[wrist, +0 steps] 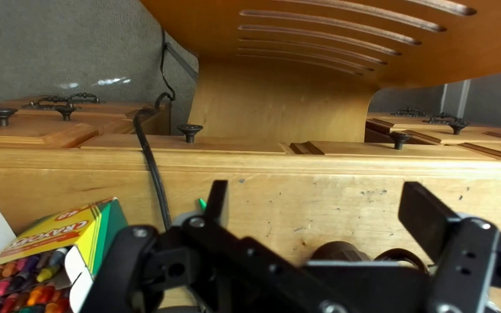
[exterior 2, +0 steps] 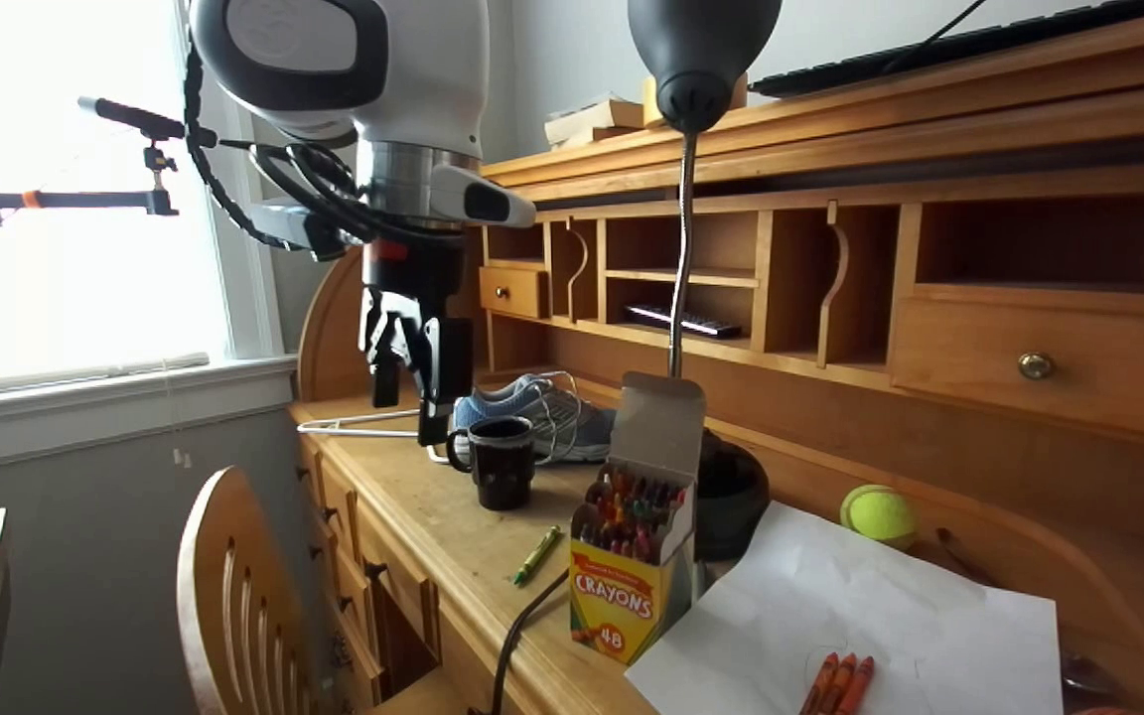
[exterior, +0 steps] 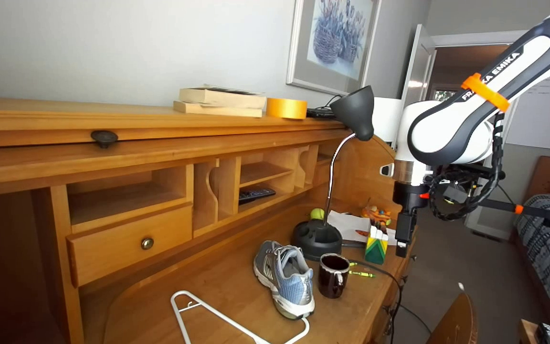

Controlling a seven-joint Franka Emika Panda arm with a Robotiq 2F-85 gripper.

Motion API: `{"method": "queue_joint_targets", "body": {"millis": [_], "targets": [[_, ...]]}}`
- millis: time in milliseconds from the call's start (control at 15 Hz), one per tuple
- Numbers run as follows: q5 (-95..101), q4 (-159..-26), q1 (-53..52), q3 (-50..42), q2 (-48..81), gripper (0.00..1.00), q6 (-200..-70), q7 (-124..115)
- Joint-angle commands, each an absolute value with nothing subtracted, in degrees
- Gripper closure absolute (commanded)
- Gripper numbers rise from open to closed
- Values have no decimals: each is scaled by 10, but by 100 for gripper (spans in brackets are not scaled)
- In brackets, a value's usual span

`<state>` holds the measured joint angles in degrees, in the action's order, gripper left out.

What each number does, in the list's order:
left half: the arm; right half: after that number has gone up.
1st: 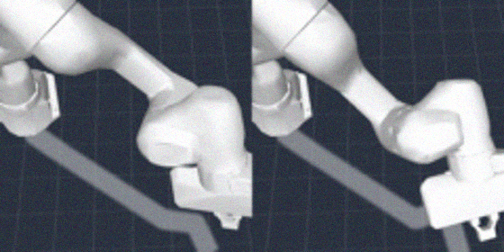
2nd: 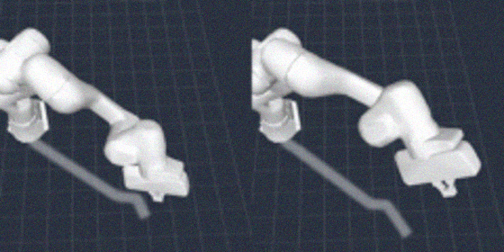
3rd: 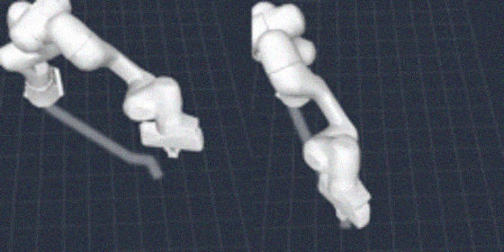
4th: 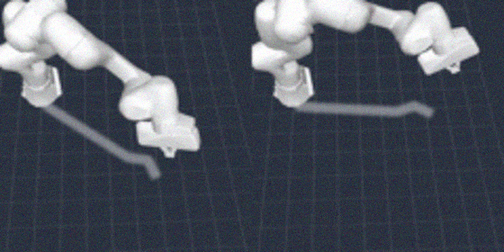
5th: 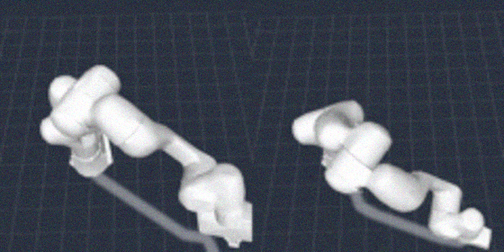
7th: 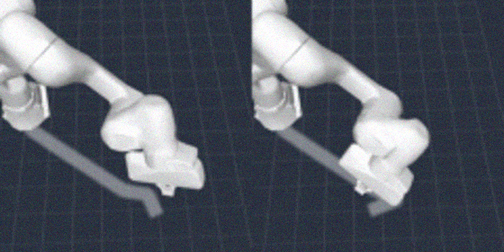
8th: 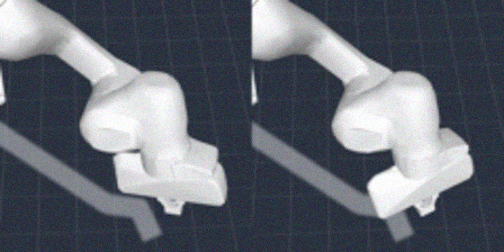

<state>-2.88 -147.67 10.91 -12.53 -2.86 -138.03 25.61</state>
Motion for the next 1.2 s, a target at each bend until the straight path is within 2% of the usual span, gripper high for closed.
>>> {"method": "queue_joint_targets", "body": {"millis": [0, 1133], "targets": [[-28, -1476, 109, -125, -29, 0, -1379, 255], [-63, -1447, 150, -92, 125, 0, -1580, 422]]}}
